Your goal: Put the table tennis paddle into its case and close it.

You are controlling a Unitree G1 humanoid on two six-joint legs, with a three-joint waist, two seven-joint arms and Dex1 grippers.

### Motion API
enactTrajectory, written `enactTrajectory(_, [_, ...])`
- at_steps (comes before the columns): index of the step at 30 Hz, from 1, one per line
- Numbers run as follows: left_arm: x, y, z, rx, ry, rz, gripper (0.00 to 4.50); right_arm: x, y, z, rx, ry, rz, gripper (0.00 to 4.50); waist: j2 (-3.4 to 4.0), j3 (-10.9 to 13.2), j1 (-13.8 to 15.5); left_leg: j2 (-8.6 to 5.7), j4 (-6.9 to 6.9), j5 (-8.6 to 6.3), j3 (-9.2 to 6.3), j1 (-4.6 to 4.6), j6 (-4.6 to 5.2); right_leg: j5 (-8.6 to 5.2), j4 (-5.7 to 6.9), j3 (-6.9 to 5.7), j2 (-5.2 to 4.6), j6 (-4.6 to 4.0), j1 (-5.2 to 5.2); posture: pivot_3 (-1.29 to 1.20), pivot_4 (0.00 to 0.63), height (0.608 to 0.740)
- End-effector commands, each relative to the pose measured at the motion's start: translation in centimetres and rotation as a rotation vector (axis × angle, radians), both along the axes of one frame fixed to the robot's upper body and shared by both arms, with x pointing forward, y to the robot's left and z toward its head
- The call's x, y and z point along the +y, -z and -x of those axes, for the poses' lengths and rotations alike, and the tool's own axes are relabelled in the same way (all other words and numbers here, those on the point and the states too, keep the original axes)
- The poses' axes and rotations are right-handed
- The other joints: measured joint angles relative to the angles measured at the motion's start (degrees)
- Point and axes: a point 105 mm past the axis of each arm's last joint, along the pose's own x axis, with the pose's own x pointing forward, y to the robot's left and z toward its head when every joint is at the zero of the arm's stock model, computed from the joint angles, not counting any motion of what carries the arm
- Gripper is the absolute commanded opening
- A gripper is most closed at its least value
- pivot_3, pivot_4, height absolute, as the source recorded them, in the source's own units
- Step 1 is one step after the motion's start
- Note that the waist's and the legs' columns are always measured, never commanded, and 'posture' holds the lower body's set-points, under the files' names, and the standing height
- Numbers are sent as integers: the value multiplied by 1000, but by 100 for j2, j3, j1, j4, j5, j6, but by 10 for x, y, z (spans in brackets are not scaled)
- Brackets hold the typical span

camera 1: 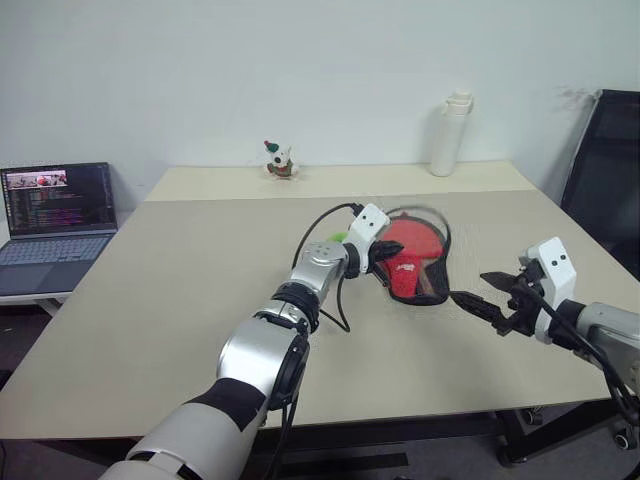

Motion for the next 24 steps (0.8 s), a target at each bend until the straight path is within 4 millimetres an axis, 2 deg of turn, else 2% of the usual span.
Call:
enactTrajectory(1, [18,-13,-6,-46,-34,50,8,-5,-9,-13,-42,41,-11,4270,0,0,-13,0,0,0,1,1,0,0,0,1,0,0,1,0,150,740])
enactTrajectory(5, [44,-14,-8,-51,-40,111,8,-4,-5,-38,-45,60,1,4270,1,0,-37,5,-4,0,17,18,0,0,7,14,4,0,3,0,150,740])
enactTrajectory(6, [51,-13,-7,-52,-37,125,1,-5,-4,-46,-43,72,-4,4385,1,0,-38,7,-5,0,17,20,0,0,9,13,7,0,3,0,150,740])
enactTrajectory(10, [76,-10,-3,-67,-25,160,1,-5,1,-79,-34,100,-20,4385,1,0,-13,9,-5,0,19,18,0,2,10,13,10,-5,0,0,150,740])
enactTrajectory(16, [115,-1,17,-89,-55,181,1,-14,27,-138,6,215,22,4385,3,-1,-33,15,-5,0,25,15,0,19,5,18,4,-31,-1,0,150,740])
enactTrajectory(20, [121,0,31,-87,-84,194,1,-10,42,-160,41,255,13,4385,2,-1,-27,28,-10,0,24,16,0,20,9,19,3,-33,-5,0,150,740])
enactTrajectory(24, [121,-5,40,-93,-101,200,1,-6,52,-167,76,269,-10,4385,3,-1,5,27,-9,1,18,12,-1,20,12,12,-16,-34,-4,0,150,740])
